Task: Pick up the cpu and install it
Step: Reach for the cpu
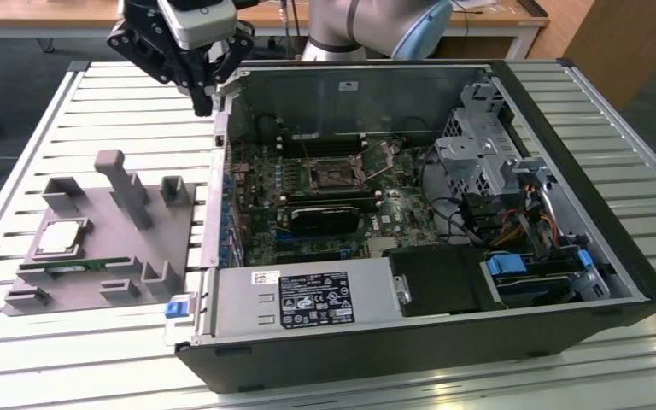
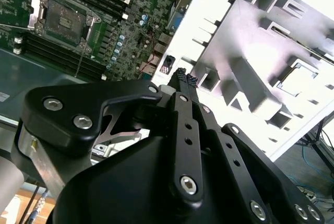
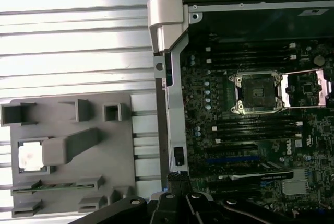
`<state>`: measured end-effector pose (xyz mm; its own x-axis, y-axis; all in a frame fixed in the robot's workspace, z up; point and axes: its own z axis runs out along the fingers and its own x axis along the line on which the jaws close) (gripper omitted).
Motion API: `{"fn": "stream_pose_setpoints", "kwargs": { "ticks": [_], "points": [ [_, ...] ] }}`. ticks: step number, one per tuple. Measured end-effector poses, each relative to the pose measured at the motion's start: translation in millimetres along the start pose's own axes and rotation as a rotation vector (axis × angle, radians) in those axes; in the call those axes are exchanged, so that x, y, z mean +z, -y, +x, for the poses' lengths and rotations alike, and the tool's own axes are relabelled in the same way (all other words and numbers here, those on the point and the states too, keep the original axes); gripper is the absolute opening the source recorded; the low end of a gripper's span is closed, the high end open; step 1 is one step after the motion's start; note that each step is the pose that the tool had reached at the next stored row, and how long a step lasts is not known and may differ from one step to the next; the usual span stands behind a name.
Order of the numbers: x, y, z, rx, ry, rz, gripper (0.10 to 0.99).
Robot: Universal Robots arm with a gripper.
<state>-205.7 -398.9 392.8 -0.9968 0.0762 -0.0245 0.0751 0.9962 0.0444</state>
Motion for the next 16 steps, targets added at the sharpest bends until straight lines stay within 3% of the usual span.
{"fn": "stream_pose_setpoints", "kwargs": {
  "ticks": [16],
  "points": [
    [-0.3,0.9,11.8,0.0,0.0,0.0,0.106]
  ]
}}
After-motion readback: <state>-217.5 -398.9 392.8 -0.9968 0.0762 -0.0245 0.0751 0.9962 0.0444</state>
